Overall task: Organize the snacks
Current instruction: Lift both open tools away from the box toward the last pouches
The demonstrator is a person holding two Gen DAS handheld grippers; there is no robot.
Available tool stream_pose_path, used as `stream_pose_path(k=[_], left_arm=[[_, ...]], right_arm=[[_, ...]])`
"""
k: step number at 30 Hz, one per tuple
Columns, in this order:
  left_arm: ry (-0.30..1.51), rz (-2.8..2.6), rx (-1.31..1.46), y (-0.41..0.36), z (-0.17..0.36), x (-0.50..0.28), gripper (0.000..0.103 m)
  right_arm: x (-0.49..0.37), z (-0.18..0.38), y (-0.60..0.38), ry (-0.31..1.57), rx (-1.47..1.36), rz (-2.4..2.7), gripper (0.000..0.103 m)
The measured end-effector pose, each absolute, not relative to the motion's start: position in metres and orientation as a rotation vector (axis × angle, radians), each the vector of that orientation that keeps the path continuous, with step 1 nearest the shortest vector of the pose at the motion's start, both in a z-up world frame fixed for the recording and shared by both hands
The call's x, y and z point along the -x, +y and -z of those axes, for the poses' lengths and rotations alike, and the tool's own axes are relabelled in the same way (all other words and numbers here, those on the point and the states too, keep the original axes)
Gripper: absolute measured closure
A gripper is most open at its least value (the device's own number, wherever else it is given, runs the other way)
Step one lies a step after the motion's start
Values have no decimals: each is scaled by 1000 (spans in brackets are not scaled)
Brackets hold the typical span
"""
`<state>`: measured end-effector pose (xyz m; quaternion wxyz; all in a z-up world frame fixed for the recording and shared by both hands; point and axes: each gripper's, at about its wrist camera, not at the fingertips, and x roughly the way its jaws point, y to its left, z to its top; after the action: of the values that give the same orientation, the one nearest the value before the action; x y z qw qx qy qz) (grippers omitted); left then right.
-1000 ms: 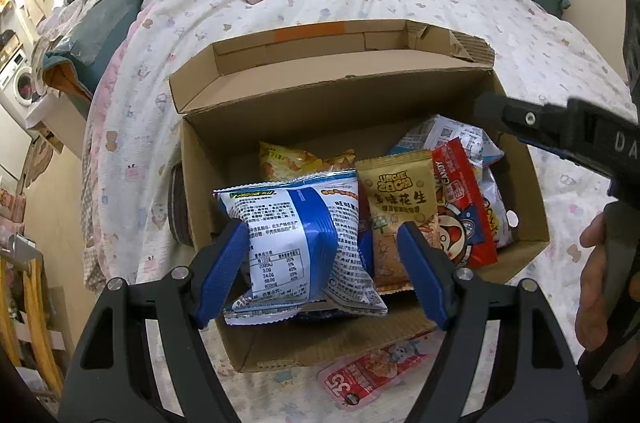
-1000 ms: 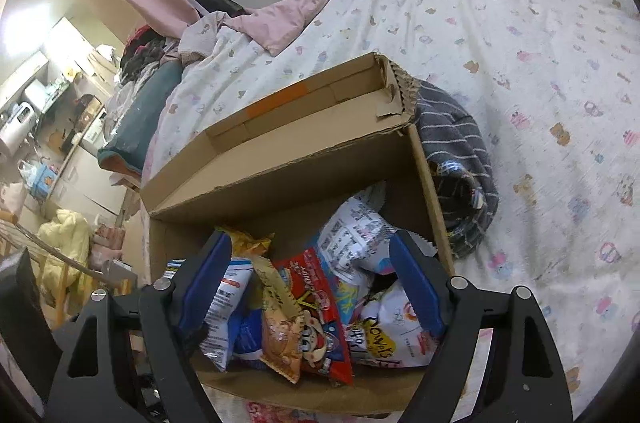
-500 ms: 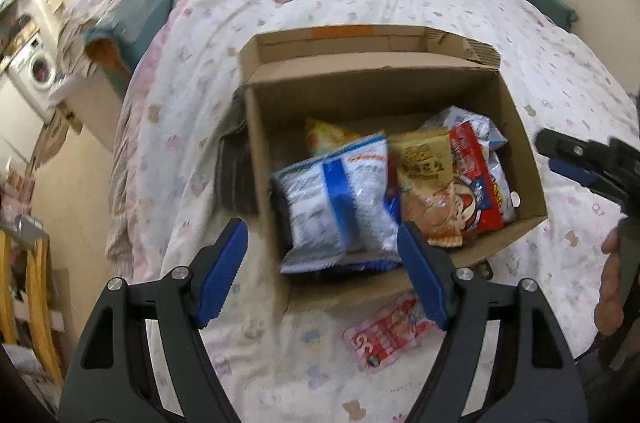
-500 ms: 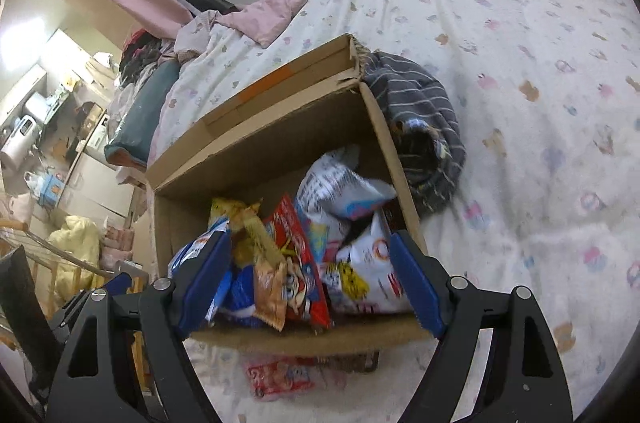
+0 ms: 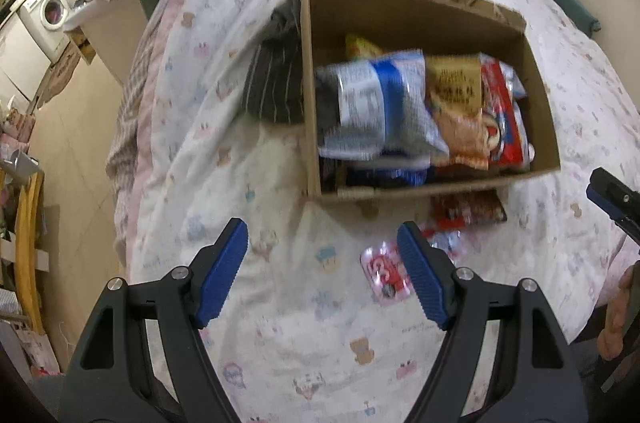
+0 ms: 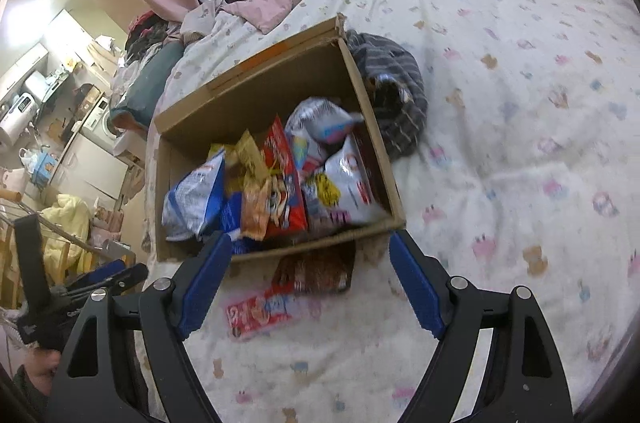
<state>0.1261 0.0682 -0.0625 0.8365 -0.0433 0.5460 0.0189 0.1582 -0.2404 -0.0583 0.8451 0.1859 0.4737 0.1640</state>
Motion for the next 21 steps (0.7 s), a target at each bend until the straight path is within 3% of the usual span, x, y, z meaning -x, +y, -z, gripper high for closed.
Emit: stream_pose_path(k=[10,12,17,20,21], left_arm=[[1191,-24,127,66,72,-115,29],[1182,-30,137,69,70,-116,29],[1174,-46,130,75,72,-118,29],[1182,-56,124,80,76,-118,29],[1186,-59,124,81,77,-118,29]], right_arm=[[-153,123,-225,1205,-469,-295,20],[-161,137,-217,1254,-463,-308,34],[-176,158,-205,1303,-511,-289,44],[-189,166,-203,1322,-534,-253,62],[-193,169,-201,1333,-534,-246,72]])
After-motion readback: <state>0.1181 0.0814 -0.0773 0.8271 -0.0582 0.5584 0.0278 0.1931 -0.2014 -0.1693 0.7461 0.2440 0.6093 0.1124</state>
